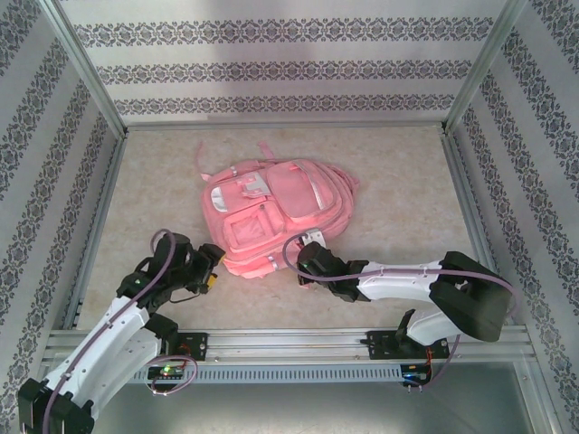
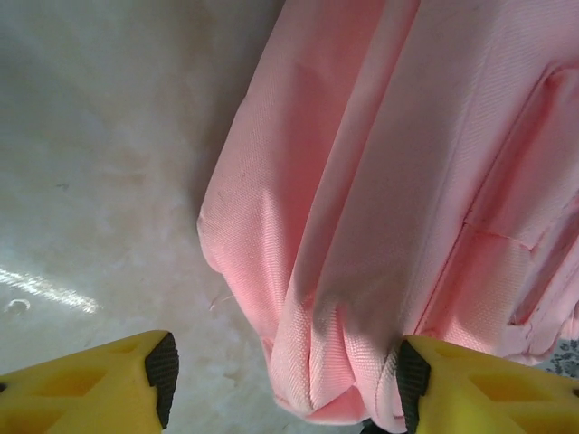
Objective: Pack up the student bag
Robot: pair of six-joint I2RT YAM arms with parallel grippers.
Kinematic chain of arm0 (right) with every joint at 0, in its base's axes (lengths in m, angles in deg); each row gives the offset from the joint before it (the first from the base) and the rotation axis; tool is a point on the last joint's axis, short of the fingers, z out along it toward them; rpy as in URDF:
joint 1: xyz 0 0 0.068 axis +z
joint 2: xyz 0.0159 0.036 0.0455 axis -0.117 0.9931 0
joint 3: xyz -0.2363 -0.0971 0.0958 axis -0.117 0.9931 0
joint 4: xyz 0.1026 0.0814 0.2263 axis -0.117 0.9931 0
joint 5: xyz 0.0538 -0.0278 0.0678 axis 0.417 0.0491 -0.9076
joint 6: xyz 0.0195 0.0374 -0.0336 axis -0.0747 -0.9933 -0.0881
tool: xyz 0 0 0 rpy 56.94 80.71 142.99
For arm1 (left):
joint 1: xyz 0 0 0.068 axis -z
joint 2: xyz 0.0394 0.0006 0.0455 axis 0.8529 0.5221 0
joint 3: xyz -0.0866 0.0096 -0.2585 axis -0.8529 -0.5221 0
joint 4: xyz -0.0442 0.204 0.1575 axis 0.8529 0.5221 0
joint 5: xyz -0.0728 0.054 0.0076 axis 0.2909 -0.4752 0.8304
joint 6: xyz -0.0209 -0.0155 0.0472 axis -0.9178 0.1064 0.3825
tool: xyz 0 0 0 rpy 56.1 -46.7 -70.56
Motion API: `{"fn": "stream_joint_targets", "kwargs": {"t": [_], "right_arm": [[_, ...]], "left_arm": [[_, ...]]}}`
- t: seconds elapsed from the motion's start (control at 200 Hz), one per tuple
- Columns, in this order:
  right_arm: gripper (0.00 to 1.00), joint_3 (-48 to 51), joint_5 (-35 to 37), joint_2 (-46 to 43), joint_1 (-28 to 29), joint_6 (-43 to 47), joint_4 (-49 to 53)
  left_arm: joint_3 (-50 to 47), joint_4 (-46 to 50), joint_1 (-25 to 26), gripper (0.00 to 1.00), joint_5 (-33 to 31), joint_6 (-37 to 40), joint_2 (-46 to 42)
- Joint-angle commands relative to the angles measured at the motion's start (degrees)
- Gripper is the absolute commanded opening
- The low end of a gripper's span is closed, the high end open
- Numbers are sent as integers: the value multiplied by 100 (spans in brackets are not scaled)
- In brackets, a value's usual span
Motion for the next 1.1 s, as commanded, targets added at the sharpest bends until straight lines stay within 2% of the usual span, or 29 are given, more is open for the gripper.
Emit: {"fn": "stream_joint_targets", "kwargs": {"t": [0.0,0.185,0.29,0.335,0.43,0.615,0.685,0.799,1.094], "right_arm": [[0,-201,-142,-16,45,-244,-463],[0,-147,-334,-16,45,-140,-557],[0,-121,-347,-52,45,-115,-548],[0,-112,-346,-71,45,-72,-525],[0,-200,-250,-126,45,70,-238],[0,-417,52,-162,29,426,690],[0,-450,188,-195,-18,447,1030],[0,-437,190,-238,-188,499,1388],[0,-297,-5,-552,-875,639,1872]], "left_arm": [[-132,-852,118,64,-135,-302,104],[-256,-1684,137,60,-244,-85,464],[-189,-1919,138,54,-352,126,791],[-142,-1933,140,49,-446,208,918],[13,-1956,131,28,-699,497,1128],[676,-921,106,0,-1618,1143,1225],[865,-524,38,0,-1921,1213,1217],[1063,-383,-113,0,-2090,1437,1305],[1387,-307,-358,0,-1949,1697,1790]]}}
